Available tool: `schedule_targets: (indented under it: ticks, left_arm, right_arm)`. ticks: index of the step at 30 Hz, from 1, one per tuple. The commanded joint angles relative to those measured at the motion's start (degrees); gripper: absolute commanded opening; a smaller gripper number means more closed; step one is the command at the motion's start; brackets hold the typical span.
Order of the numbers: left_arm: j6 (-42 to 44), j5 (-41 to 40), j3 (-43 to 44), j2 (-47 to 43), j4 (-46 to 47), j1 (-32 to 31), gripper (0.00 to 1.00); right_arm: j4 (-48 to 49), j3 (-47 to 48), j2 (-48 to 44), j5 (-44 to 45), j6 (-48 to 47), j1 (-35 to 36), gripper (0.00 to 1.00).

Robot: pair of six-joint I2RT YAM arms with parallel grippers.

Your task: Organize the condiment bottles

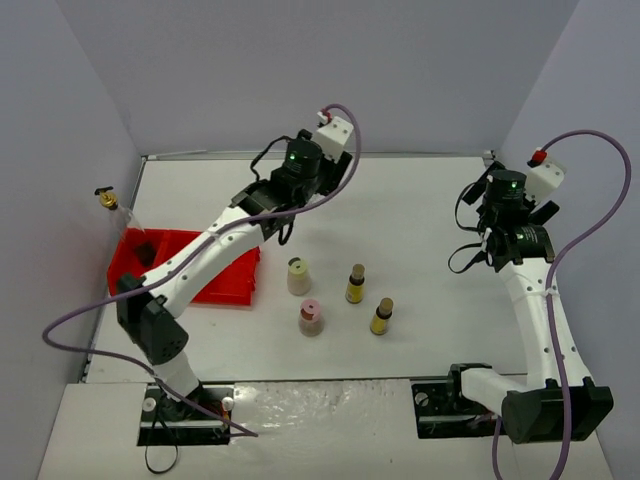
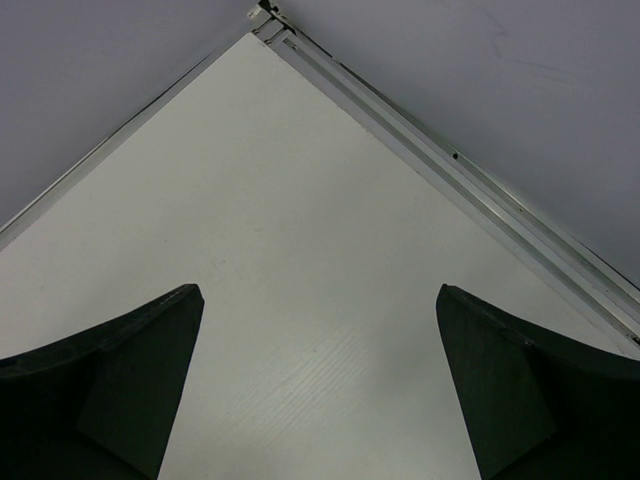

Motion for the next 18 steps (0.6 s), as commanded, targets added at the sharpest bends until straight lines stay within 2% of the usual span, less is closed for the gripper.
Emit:
schedule_targets:
  ticks: [1,7,13,18]
  left_arm:
    - [0.3,-15.9,0.1,-12.0,1.6,3.0,0.00]
    - [-6.0,-26.6,-9.0,-22.8,-3.5,7.9,0.00]
    - [-12.5,-34.4,-19.7,-34.9,-8.8,12.5,0.00]
    - [-17.4,-39.2,-26.3,-40.7,-13.6,17.0,0.00]
  right_arm:
    - [5.3,-1.3,-0.1,-1.7,0.6,-0.4,1.00]
    - [7.9,-3.5,0.4,-6.0,-0.1,-0.4,1.00]
    - [10.8,-6.9,0.6,-10.4,-0.7,-0.4,1.00]
    - [13.0,-9.2,1.2,-14.0,-1.6,-0.4,1.00]
